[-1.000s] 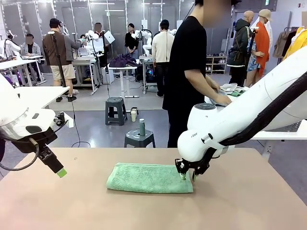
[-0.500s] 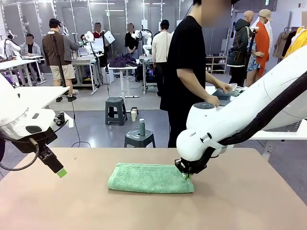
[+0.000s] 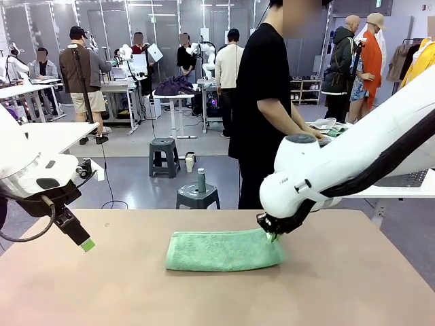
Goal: Fold the towels and place them in the basket.
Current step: When a person lays out a Towel with hook on the table, fold it in half twice.
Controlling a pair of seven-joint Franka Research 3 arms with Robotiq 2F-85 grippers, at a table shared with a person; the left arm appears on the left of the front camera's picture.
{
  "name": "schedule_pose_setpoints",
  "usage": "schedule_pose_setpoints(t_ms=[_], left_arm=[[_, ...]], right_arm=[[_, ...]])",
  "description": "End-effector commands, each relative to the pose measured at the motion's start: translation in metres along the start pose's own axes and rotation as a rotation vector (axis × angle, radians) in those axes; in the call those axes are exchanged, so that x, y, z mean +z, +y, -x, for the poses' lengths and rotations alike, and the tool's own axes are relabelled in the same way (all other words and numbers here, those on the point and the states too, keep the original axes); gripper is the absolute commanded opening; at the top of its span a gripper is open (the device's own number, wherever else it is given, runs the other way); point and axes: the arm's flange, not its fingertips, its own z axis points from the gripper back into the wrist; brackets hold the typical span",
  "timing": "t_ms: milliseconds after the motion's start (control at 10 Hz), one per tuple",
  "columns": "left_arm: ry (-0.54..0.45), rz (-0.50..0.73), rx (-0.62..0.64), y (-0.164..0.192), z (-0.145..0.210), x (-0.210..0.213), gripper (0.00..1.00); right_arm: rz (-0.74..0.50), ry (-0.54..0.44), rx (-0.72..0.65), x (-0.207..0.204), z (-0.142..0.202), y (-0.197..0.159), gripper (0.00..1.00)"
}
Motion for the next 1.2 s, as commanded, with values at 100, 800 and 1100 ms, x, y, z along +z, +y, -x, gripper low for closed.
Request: schedule_pose_setpoints(t_ms=[100, 800, 1100], left_arm=[[0.002, -0.008, 0.011, 0.001, -0.003, 0.000, 1.00], [0.002, -0.008, 0.011, 0.001, -0.003, 0.000, 1.00], [0.002, -0.008, 0.011, 0.001, -0.003, 0.000, 1.00]], right_arm=[[-0.005, -0.040, 0.110, 0.032, 0.000, 0.002, 0.00], [-0.064, -0.008, 0.152, 0.064, 0.002, 0.113, 0.00], [-0.070, 0.056, 0.118, 0.049, 0.002, 0.170, 0.00]])
